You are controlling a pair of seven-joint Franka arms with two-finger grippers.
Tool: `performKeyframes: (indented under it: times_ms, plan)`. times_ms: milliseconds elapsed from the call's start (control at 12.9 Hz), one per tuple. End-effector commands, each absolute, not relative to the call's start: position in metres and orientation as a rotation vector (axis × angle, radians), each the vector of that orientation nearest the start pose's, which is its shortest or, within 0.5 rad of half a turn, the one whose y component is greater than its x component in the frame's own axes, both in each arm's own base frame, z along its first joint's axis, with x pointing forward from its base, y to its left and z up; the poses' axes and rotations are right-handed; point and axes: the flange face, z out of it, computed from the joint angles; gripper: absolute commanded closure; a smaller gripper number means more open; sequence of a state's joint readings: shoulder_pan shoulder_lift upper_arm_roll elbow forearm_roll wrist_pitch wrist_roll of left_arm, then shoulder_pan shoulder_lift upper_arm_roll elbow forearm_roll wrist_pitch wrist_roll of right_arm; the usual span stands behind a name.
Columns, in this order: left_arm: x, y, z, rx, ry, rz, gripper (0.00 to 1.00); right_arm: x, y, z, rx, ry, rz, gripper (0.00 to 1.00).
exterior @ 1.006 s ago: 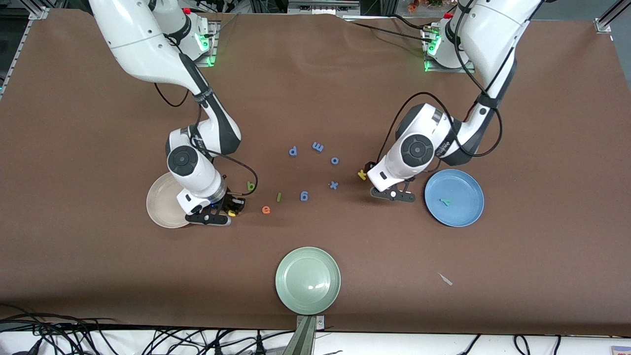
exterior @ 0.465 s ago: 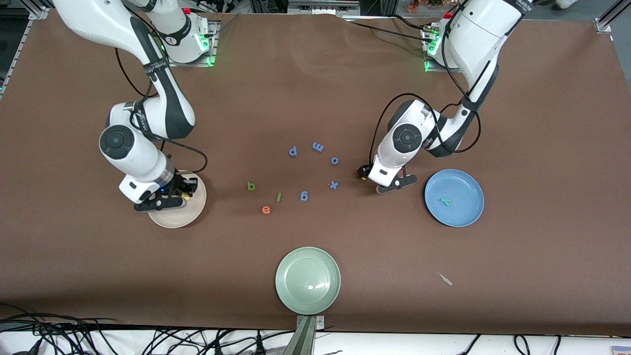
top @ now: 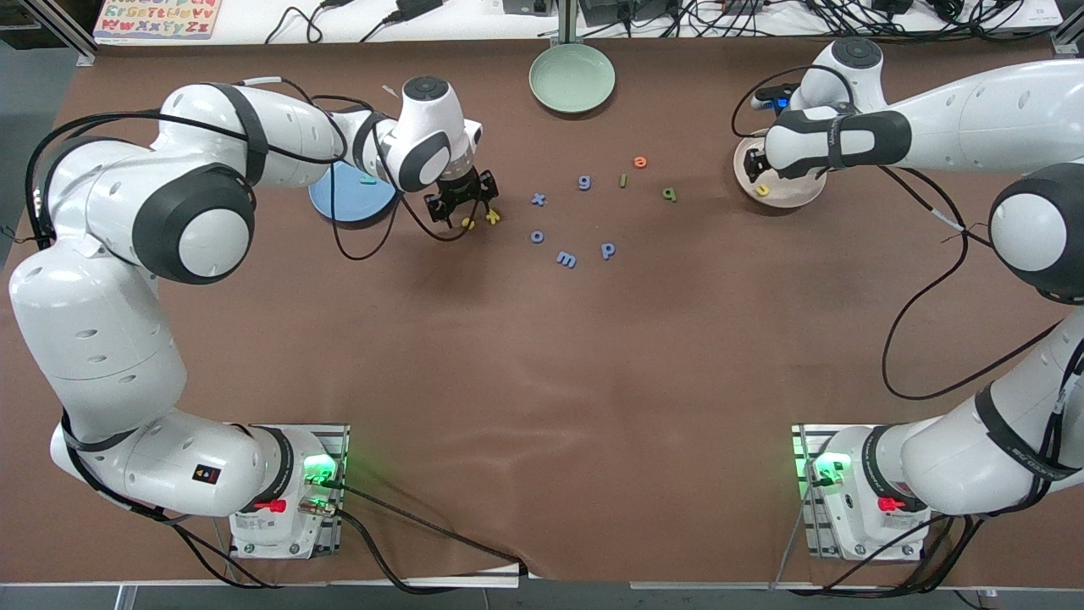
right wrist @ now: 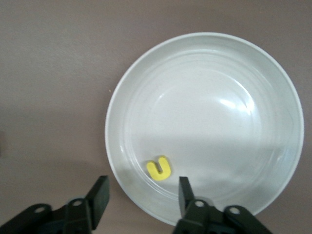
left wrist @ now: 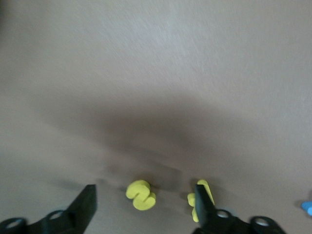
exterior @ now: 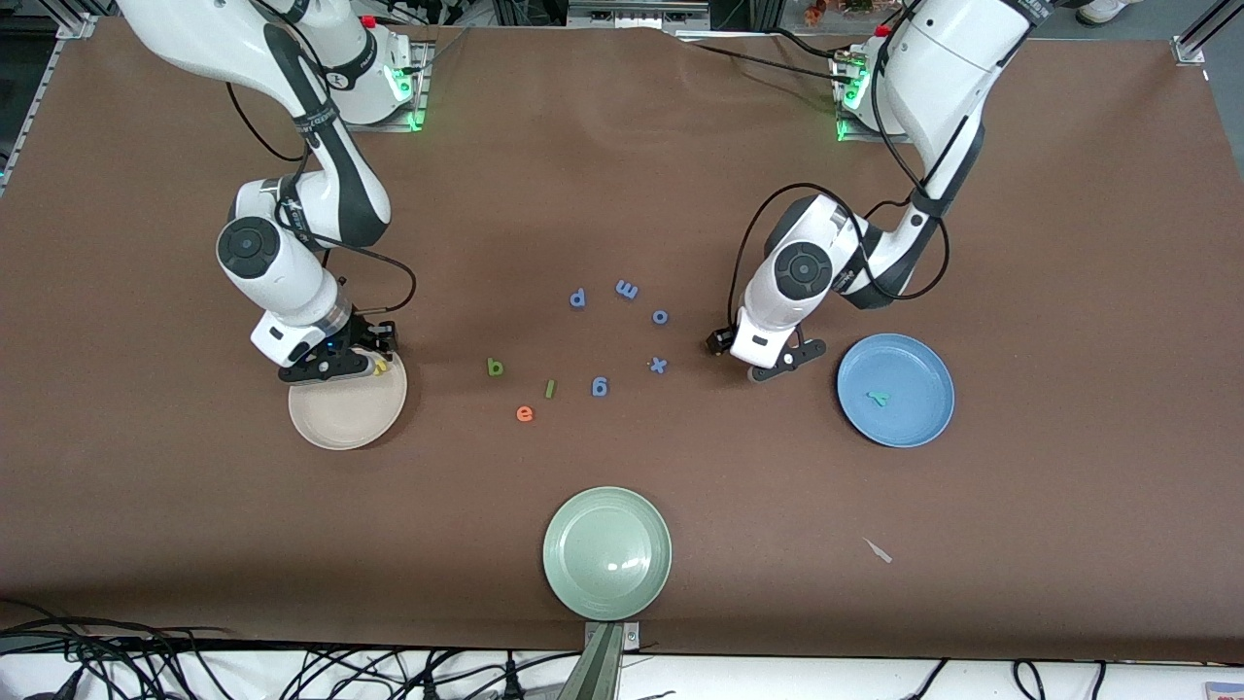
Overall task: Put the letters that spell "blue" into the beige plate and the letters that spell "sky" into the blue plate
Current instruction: 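Place the u in the white plate while the left gripper grasps the 2, then drop the 2 in the blue plate while the right gripper drops the a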
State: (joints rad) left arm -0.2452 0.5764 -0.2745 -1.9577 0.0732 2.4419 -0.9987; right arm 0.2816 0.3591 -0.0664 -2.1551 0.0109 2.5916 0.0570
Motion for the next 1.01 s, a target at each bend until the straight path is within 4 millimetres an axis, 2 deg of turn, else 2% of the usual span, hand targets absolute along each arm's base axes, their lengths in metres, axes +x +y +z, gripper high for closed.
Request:
performKeyframes:
  times_ms: [0, 155, 310, 387, 619, 697, 774, 929]
  plan:
    - [0.530, -0.289, 0.193, -3.049, -0.748, 0.180, 0.40, 0.569, 0.191, 0.244, -3.090, -0.127, -0.168, 0.30]
    - [0.529, -0.290, 0.189, -3.044, -0.768, 0.187, 0.42, 0.566, 0.235, 0.225, -3.078, -0.069, -0.148, 0.30]
    - [0.527, -0.291, 0.187, -3.038, -0.795, 0.198, 0.41, 0.571, 0.263, 0.216, -3.061, 0.017, -0.159, 0.30]
    - [0.523, -0.293, 0.184, -3.030, -0.804, 0.207, 0.41, 0.568, 0.283, 0.205, -3.058, -0.009, -0.151, 0.30]
    - [0.518, -0.303, 0.180, -3.033, -0.827, 0.197, 0.42, 0.561, 0.306, 0.180, -3.024, -0.060, -0.219, 0.31]
    - [0.517, -0.303, 0.172, -3.036, -0.819, 0.199, 0.43, 0.560, 0.307, 0.179, -3.023, -0.065, -0.219, 0.32]
    - [0.518, -0.304, 0.168, -3.045, -0.817, 0.187, 0.46, 0.559, 0.308, 0.179, -3.024, -0.072, -0.220, 0.35]
    - [0.519, -0.302, 0.170, -3.047, -0.823, 0.181, 0.74, 0.557, 0.307, 0.175, -3.031, -0.094, -0.213, 0.43]
